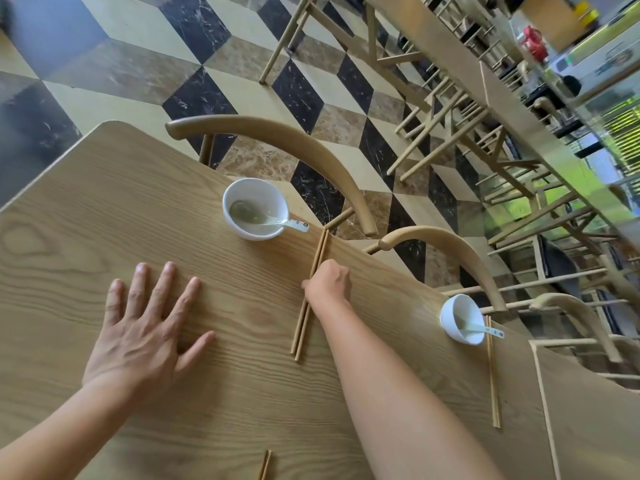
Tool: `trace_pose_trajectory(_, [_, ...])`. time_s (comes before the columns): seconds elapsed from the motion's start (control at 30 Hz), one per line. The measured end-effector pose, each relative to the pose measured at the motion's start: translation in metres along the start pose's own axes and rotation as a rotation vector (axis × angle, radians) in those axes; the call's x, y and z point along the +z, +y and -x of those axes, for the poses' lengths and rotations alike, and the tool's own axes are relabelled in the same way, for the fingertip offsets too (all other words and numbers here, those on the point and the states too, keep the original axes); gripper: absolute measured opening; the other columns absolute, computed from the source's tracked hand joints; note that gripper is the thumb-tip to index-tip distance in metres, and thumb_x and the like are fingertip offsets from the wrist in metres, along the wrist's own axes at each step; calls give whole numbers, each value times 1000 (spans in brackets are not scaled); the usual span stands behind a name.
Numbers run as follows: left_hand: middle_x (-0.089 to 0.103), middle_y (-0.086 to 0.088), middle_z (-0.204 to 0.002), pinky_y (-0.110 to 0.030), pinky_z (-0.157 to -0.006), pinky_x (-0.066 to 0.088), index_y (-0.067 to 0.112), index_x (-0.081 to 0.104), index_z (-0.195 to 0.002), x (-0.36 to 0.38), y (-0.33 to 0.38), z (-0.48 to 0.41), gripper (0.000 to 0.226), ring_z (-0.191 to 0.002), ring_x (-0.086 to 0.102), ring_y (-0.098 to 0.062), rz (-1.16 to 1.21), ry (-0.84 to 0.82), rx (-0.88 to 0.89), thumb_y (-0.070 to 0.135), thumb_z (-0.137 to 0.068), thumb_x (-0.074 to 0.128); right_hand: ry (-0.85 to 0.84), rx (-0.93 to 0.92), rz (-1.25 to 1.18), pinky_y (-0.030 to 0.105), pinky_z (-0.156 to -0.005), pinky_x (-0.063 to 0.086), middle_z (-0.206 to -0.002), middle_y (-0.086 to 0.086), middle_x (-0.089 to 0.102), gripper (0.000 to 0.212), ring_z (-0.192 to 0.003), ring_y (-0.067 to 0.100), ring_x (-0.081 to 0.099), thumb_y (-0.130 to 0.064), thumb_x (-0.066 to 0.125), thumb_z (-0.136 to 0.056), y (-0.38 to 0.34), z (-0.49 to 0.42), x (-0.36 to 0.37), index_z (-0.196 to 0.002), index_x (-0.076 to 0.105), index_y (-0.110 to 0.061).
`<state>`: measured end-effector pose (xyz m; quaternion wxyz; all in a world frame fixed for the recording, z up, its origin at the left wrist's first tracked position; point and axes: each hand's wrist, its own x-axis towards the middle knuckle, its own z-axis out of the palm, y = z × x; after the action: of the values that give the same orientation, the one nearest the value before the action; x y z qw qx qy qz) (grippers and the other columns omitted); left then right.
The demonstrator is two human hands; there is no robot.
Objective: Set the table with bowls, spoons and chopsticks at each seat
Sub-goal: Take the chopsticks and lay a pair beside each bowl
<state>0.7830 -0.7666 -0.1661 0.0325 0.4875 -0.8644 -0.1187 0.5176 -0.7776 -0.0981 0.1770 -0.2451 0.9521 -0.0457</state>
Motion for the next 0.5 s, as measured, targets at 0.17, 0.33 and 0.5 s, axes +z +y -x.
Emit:
trace_pose_trajectory(0.17, [31, -20, -159, -63, -118, 13, 18, 42, -151, -1, 0, 0, 92, -148, 19, -48, -11, -3, -2, 76, -81, 31, 34, -7, -2, 29, -77, 50, -109, 14, 69, 22, -100, 30, 66, 2, 55, -89, 3, 4, 4, -107, 68, -3])
trace_pose_trajectory(0.33, [31, -20, -160, -62, -119, 12, 18, 41, -151, 0, 0, -1, 92, -148, 18, -47, -21, -8, -11, 77, -81, 30, 39, -24, 20, 29, -80, 52, -111, 14, 69, 19, -104, 31, 66, -5, 62, -87, 1, 6, 3, -105, 69, -5])
trace_pose_trajectory(0.5, [28, -19, -161, -60, -120, 8, 20, 39, -152, 1, 0, 0, 92, -149, 16, -46, -23, -19, -9, 78, -81, 30, 22, -13, 8, 29, -82, 52, -111, 14, 69, 18, -104, 30, 66, -9, 67, -87, -2, 8, 0, -104, 71, -6])
